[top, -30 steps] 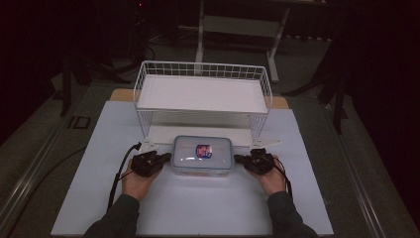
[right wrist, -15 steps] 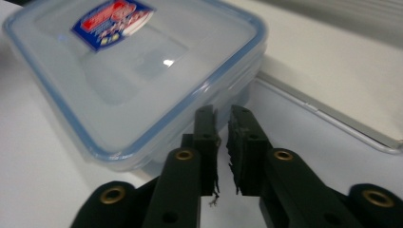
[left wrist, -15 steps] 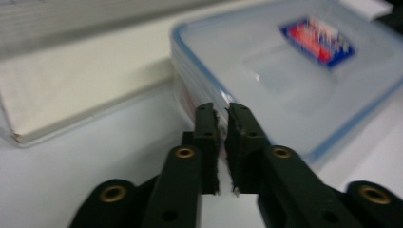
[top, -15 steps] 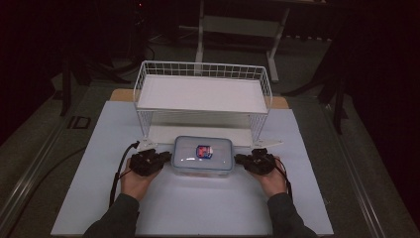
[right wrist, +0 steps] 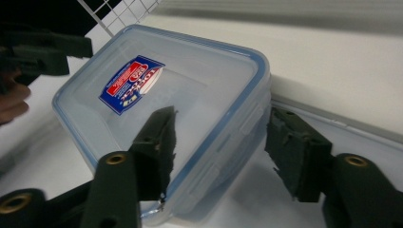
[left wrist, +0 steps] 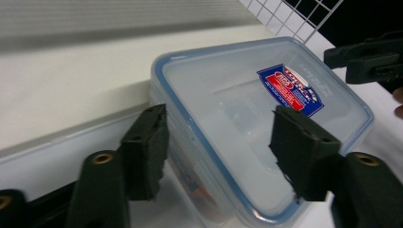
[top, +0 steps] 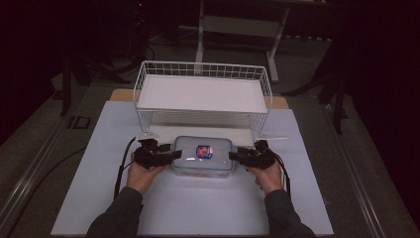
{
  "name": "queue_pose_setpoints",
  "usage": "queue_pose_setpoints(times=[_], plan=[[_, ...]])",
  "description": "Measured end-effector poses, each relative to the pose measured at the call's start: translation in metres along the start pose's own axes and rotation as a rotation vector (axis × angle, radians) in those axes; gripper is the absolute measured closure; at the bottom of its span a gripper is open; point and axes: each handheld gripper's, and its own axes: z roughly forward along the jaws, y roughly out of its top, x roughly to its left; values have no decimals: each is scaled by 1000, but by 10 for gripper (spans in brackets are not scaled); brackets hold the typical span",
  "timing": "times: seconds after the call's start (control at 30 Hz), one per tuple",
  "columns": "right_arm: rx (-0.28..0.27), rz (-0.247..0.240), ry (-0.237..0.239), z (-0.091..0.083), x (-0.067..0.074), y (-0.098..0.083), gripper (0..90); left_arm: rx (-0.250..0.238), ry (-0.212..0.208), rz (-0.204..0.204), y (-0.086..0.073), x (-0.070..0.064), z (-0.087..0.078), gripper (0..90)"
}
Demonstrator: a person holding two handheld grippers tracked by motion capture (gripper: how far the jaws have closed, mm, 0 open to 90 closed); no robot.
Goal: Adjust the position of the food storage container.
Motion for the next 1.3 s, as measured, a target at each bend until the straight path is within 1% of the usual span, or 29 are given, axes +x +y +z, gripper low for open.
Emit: queue_pose_setpoints(times=[0.03, 0.07, 0.13, 0.17, 0.2, 0.27, 0.3, 0.33, 0.37, 0.4, 0.57, 0.63, 0.67, 0.7, 0.8, 0.83, 0.87, 0.9, 0.93, 1.0, 1.1, 1.17, 1.3], plan=[[8, 30, 20, 3, -1, 0, 390, 17, -9, -13, -1, 3, 4, 338], [13, 42, 30, 4, -2, 0, 374, 23, -11, -21, -1, 3, 5, 331], [24, 63, 47, 6, -3, -1, 344, 38, -30, -32, -2, 5, 9, 326], [24, 63, 47, 6, -3, -1, 344, 38, -30, -32, -2, 5, 9, 322], [32, 82, 57, 8, -4, -1, 310, 45, -50, -50, -2, 6, 11, 316], [40, 97, 63, 9, -4, -1, 296, 43, -57, -62, -2, 7, 12, 304], [46, 103, 72, 10, -4, -1, 296, 43, -57, -62, -2, 7, 12, 304], [46, 103, 72, 10, -4, -1, 296, 46, -71, -74, -2, 9, 13, 304], [57, 115, 87, 13, -4, -2, 291, 53, -93, -94, -3, 11, 15, 299], [57, 115, 87, 13, -4, -2, 291, 53, -93, -94, -3, 11, 15, 291], [83, 139, 104, 18, -4, -3, 271, 71, -119, -136, -3, 13, 19, 263], [84, 142, 106, 19, -5, -3, 271, 75, -124, -142, -3, 14, 19, 256], [87, 144, 109, 18, -5, -3, 272, 81, -138, -163, -3, 16, 20, 256], [98, 154, 119, 18, -7, -3, 271, 86, -147, -170, -3, 17, 21, 251], [107, 170, 133, 19, -9, -3, 269, 101, -163, -199, -2, 19, 22, 244], [107, 170, 133, 19, -9, -3, 269, 101, -163, -199, -2, 19, 22, 240], [112, 179, 139, 19, -9, -3, 268, 114, -182, -217, -2, 20, 24, 240], [124, 198, 159, 20, -11, -3, 271, 119, -191, -224, -2, 20, 26, 241], [134, 214, 178, 22, -12, -4, 262, 124, -187, -221, -2, 20, 26, 229], [143, 217, 191, 23, -13, -4, 254, 136, -182, -214, 0, 19, 26, 223], [142, 227, 197, 24, -13, -5, 254, 148, -176, -220, 1, 19, 25, 233], [142, 224, 195, 24, -12, -5, 254, 149, -175, -220, 1, 18, 25, 237], [146, 208, 191, 22, -10, -5, 256, 151, -169, -237, 2, 17, 22, 262]])
